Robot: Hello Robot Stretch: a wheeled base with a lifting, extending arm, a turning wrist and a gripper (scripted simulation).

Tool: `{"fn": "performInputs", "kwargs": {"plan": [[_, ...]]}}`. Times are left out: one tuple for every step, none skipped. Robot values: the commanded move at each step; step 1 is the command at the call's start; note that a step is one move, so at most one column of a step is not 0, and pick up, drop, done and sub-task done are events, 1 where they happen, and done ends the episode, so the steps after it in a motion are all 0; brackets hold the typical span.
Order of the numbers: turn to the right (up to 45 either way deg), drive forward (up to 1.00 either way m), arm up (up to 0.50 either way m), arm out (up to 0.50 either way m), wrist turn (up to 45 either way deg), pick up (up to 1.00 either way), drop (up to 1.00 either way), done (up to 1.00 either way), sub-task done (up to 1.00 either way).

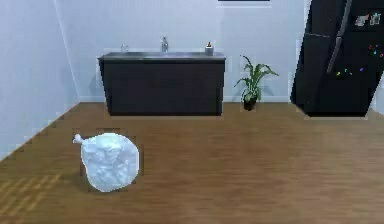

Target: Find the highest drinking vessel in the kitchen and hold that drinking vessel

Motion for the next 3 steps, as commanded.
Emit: {"fn": "performInputs", "kwargs": {"plan": [[45.0, 0.00, 0.00, 0.00, 0.0, 0.00, 0.00, 0.00, 0.00], [9.0, 0.00, 0.00, 0.00, 0.0, 0.00, 0.00, 0.00, 0.00], [0.0, 0.40, 0.00, 0.00, 0.0, 0.00, 0.00, 0.00, 0.00]]}}
